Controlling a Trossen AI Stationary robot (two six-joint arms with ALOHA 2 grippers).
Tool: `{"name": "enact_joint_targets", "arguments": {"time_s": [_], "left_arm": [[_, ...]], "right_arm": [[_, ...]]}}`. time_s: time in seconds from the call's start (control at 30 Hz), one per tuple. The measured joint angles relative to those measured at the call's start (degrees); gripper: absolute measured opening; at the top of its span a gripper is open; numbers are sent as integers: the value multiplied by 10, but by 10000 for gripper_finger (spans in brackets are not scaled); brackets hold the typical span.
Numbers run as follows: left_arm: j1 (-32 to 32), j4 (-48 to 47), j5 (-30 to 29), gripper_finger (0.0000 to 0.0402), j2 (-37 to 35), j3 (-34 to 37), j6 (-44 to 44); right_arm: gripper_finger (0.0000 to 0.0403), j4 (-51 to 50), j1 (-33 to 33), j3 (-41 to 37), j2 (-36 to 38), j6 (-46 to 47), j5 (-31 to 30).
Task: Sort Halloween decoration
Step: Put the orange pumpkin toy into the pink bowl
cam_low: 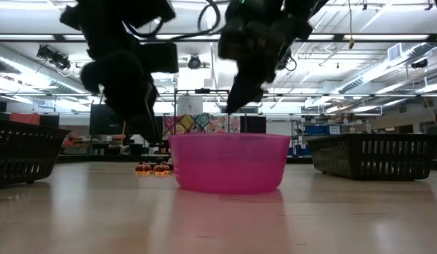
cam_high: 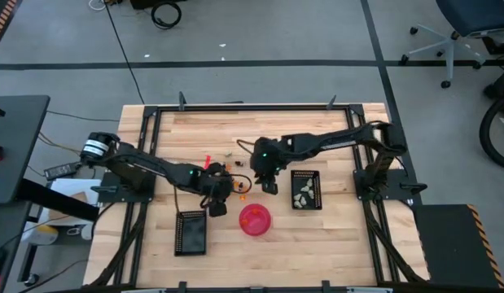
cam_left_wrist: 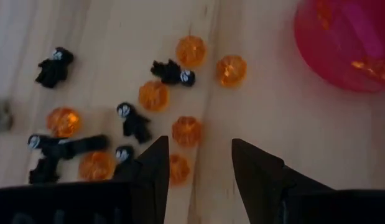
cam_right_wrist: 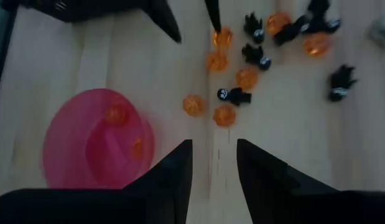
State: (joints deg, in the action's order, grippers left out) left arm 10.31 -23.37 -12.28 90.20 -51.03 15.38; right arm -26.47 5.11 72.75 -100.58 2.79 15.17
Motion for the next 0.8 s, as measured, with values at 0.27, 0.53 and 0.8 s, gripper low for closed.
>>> {"name": "enact_joint_targets", "arguments": {"time_s": [0.27, 0.53, 0.8], "left_arm": [[-53, 38, 45, 149, 18, 0, -12], [-66, 36, 78, 149, 18, 0, -29], [-67, 43, 100, 149, 26, 0, -46]], "right_arm": [[129, -48, 3, 0, 92, -39, -55], [129, -56, 4, 0, 118, -45, -72], [129, -66, 4, 0, 118, -45, -72]]}}
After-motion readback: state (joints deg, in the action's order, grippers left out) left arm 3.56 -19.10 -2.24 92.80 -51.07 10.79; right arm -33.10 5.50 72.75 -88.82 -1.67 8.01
